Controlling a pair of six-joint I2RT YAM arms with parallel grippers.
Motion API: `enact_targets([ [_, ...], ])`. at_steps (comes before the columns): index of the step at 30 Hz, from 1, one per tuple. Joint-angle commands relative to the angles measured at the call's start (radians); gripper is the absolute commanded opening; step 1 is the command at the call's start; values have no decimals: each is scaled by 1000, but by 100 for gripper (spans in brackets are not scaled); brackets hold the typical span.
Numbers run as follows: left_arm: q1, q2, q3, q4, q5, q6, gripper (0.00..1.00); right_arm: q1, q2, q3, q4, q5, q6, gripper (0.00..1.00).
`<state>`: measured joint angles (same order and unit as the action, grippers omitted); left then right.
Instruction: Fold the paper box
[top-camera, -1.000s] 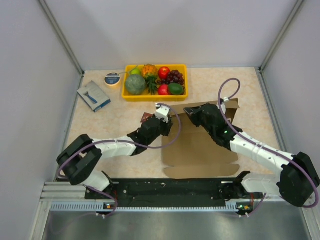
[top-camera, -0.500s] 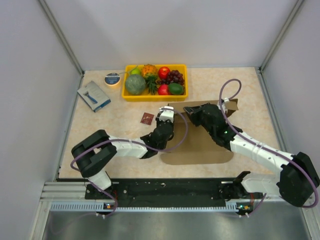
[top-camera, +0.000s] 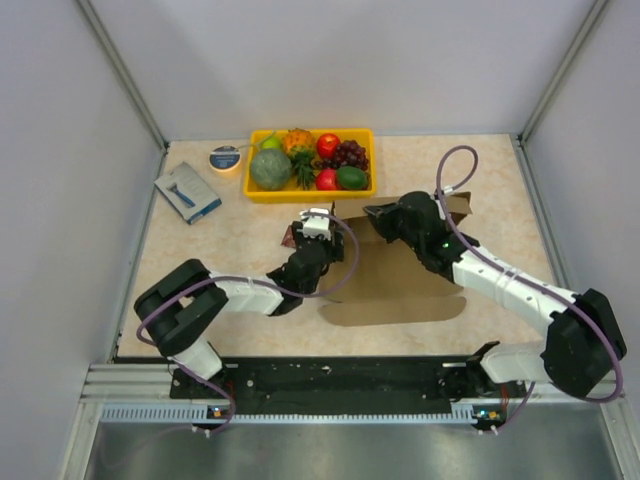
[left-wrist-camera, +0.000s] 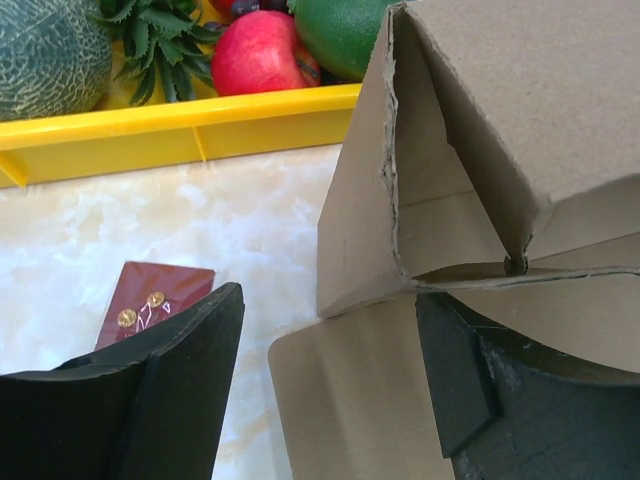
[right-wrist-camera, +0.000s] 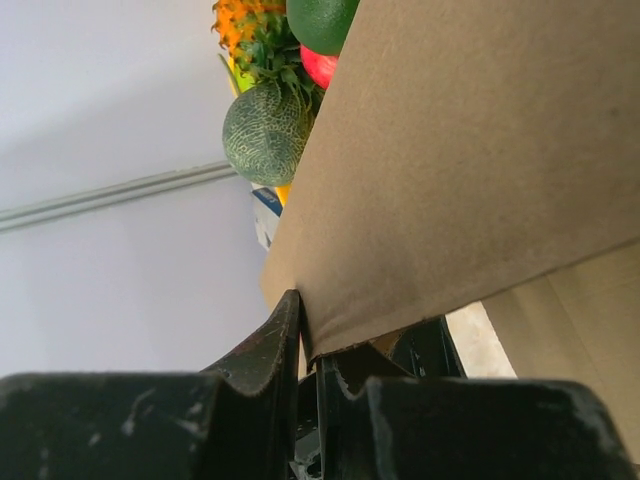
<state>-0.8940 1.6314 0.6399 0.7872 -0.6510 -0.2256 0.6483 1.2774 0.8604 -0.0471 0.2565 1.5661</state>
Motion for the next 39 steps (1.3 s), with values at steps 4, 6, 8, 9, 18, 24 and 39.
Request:
enact_targets([
  [4, 115, -84, -17, 188, 281, 48, 74, -41, 86, 107, -197, -91, -11, 8],
  [6, 147, -64, 3, 182, 347, 51, 76, -49, 103, 118, -207, -120, -8, 8],
  [8, 167, -58, 4, 193, 436, 52, 77, -52, 125, 138, -212, -131, -5, 8],
  [9, 193, -64, -3, 205, 471, 17, 78, -53, 131, 144, -215, -132, -5, 8],
  [18, 250, -90, -46, 196, 815, -50, 79, -62, 157, 186, -223, -135, -41, 10],
  [24, 300, -114, -80, 172, 872, -63, 80, -84, 148, 180, -220, -120, -49, 13],
  [39, 354, -28, -19, 188, 929, -100, 73, -70, 180, 192, -112, -148, -138, 51],
])
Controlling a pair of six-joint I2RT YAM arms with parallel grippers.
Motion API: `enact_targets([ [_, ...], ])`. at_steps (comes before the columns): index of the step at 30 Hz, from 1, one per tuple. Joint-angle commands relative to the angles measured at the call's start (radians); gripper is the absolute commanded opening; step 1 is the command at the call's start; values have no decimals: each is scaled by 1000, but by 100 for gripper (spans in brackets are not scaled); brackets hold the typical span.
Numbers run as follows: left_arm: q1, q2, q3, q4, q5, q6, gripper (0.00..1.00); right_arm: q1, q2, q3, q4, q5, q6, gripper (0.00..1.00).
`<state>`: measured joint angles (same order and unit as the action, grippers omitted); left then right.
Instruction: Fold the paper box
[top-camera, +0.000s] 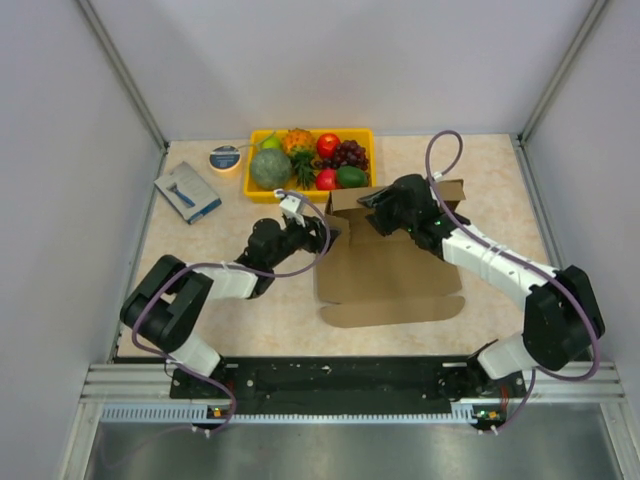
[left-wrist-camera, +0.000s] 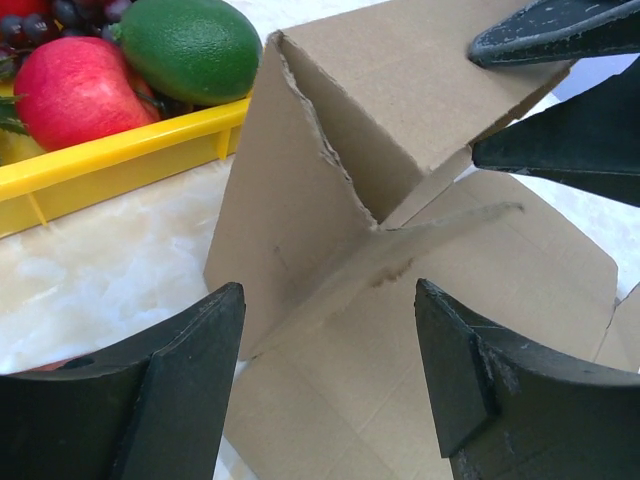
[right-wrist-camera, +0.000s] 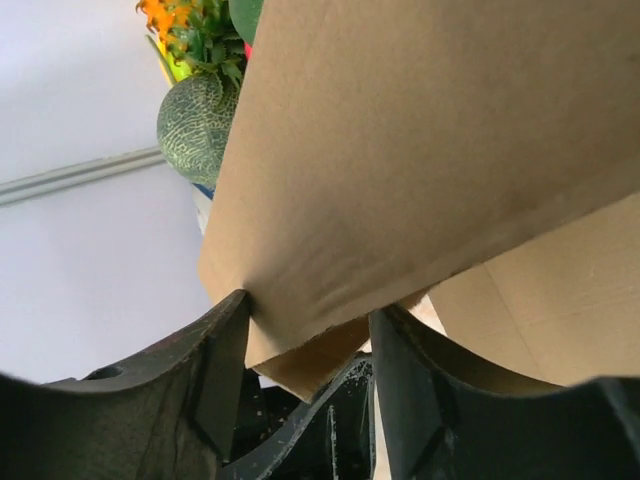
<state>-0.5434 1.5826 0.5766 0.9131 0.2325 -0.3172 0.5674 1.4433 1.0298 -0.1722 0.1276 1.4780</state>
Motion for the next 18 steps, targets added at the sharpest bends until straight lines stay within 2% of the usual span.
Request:
enact_targets([
  [1, 3, 20, 48, 63, 44, -8, 73, 14, 19, 26, 32, -25, -50, 51],
  [6, 3, 20, 48, 87, 33, -6, 70, 28, 40, 36, 39, -19, -21, 32],
  [9, 2, 24, 49, 83, -21, 9, 69, 28, 32, 32, 33, 10, -18, 21],
  [11, -1, 27, 51, 73, -45, 21, 68, 23, 26, 35, 28, 18, -13, 18],
  [18, -82, 51, 94, 47, -309, 156, 69, 26, 34, 75, -9, 12, 1, 16],
])
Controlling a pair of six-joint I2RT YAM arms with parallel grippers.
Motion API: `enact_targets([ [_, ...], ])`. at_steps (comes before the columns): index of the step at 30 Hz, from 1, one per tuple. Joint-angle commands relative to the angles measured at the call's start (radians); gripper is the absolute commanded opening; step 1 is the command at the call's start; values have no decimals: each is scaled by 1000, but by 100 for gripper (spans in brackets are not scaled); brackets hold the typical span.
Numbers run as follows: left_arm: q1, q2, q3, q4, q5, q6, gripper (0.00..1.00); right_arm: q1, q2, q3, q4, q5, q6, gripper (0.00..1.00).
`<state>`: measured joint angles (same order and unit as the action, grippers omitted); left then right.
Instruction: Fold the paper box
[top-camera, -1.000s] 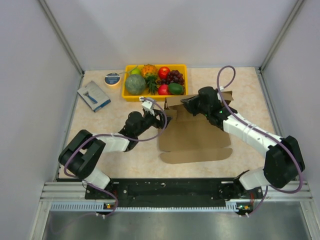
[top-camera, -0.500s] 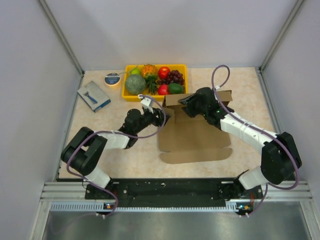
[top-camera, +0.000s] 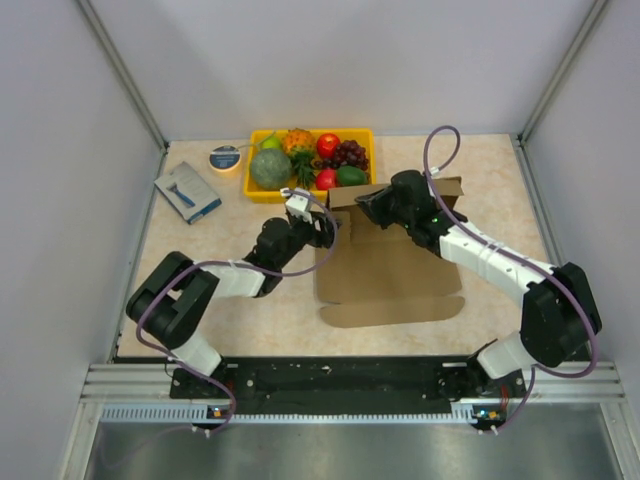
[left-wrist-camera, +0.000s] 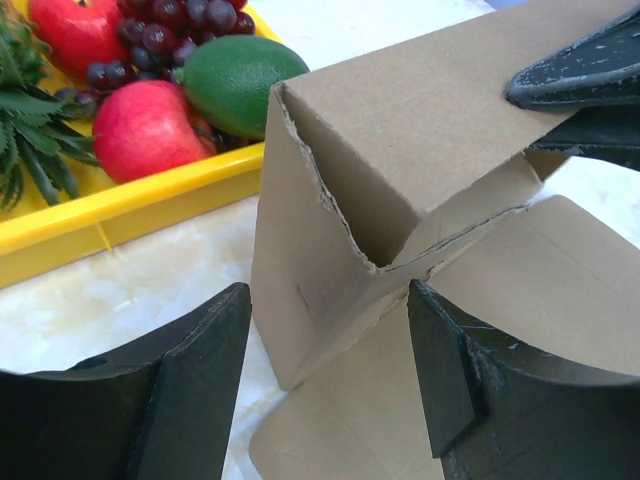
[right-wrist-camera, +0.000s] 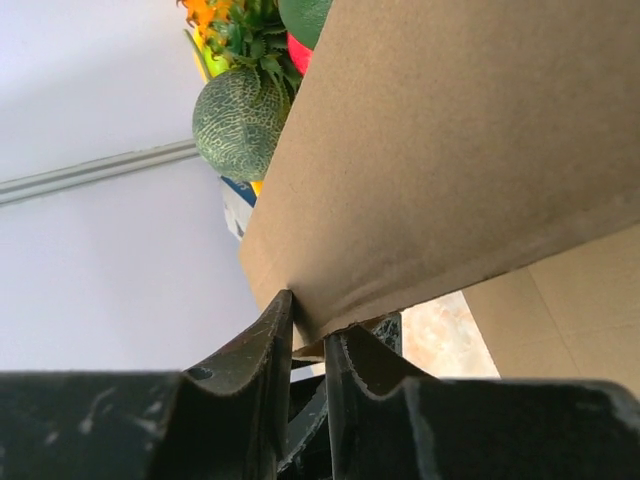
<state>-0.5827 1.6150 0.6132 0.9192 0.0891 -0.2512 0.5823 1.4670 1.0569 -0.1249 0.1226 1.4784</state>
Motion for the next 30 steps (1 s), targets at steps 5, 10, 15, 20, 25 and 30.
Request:
enact_targets([
  [5, -113, 75, 134, 50, -354, 145, 74, 11, 15, 41, -62, -7, 52, 12],
  [10, -135, 131, 190, 47, -512, 128, 60, 11, 15, 32, -71, -17, 101, 8],
  [15, -181, 186, 226, 52, -734, 173, 26, 11, 6, 26, -82, -9, 111, 8],
  [20, -215, 235, 286, 31, -853, 217, 5, 13, 0, 23, -88, 2, 126, 8],
  [25, -247, 256, 320, 46, -902, 296, 0, 13, -4, 32, -94, 5, 132, 7],
  [30, -247, 229, 309, -42, -907, 253, 18, 7, -7, 31, -93, 2, 129, 7],
])
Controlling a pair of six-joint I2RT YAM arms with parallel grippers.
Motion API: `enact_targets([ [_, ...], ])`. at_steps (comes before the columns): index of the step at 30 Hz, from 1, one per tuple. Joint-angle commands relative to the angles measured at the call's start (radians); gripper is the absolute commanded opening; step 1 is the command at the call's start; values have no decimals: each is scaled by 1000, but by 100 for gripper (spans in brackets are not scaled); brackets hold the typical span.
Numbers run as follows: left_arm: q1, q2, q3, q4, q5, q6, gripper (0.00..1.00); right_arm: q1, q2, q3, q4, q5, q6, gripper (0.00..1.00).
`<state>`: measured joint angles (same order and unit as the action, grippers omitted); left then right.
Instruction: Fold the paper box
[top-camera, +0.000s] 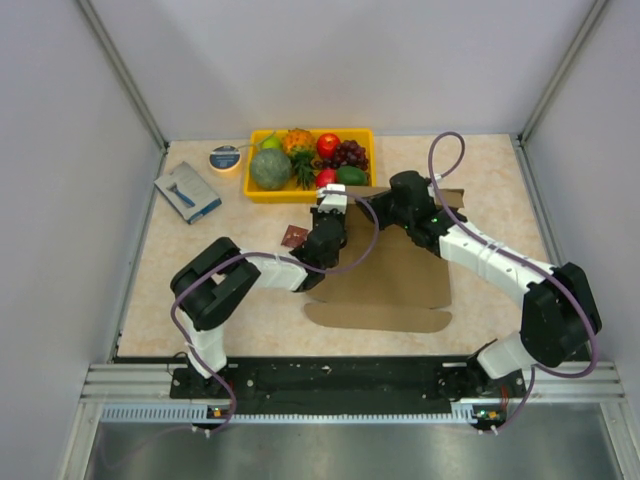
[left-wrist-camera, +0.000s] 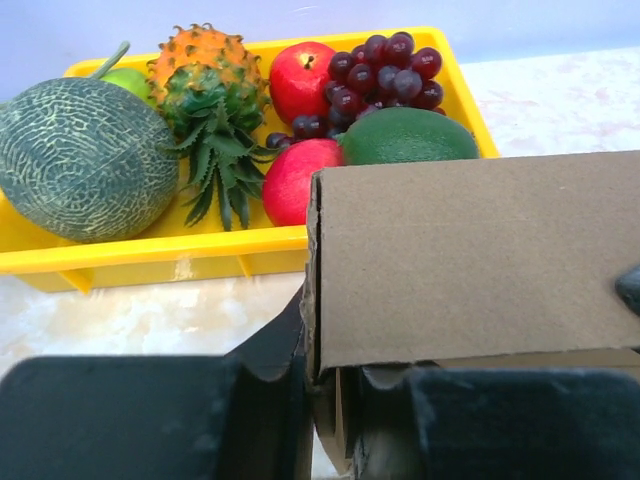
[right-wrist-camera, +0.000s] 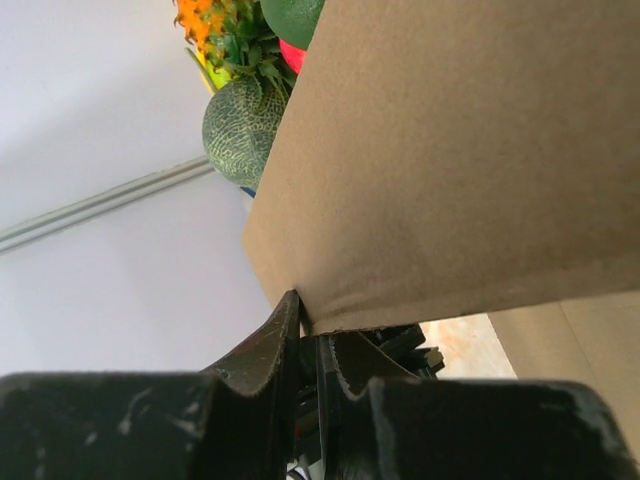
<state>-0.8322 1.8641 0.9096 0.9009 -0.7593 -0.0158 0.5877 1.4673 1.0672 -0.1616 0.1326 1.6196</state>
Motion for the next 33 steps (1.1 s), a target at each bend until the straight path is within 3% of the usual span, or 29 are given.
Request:
enact_targets([
  [1, 2, -29, 5, -22, -48, 17, 27, 1, -7, 22, -56, -8, -13, 7],
  [5, 24, -39, 9, -65, 21, -57, 42, 1, -13, 22, -53, -13, -15, 7],
  [8, 28, -33, 37, -134, 20, -85, 45, 0, -16, 17, -53, -11, -17, 7],
  [10, 31, -8, 77, -180, -11, -81, 41, 1, -19, 16, -52, -13, -17, 7],
  [13, 31, 50, 182, -291, -81, -70, 19, 1, -21, 11, -50, -16, -10, 7],
  [14, 31, 69, 221, -340, -116, -84, 0, 0, -21, 7, -50, -14, -7, 7],
  [17, 33, 112, 331, -468, -195, -139, 0, 0, -24, 11, -50, -2, -3, 7],
  [21, 33, 73, 247, -407, -141, -134, 0, -5, -10, 23, -50, -11, -3, 7],
  [23, 45, 18, 169, -314, -22, -119, 0, -8, -10, 19, -49, -14, -1, 7],
  [24, 53, -6, 132, -316, -3, -142, 7, -6, -10, 16, -47, -13, -1, 7],
  [25, 62, -16, 123, -324, 0, -171, 24, -9, -9, 16, -46, -16, -1, 7],
  [26, 65, -26, 108, -315, 8, -174, 31, -11, -9, 14, -46, -19, 2, 7],
  [30, 77, -59, 55, -272, 78, -184, 33, -20, 2, 22, -36, -28, -35, 9],
  [33, 85, -42, 89, -318, 80, -188, 30, -31, 13, 23, -23, -28, -97, 26],
])
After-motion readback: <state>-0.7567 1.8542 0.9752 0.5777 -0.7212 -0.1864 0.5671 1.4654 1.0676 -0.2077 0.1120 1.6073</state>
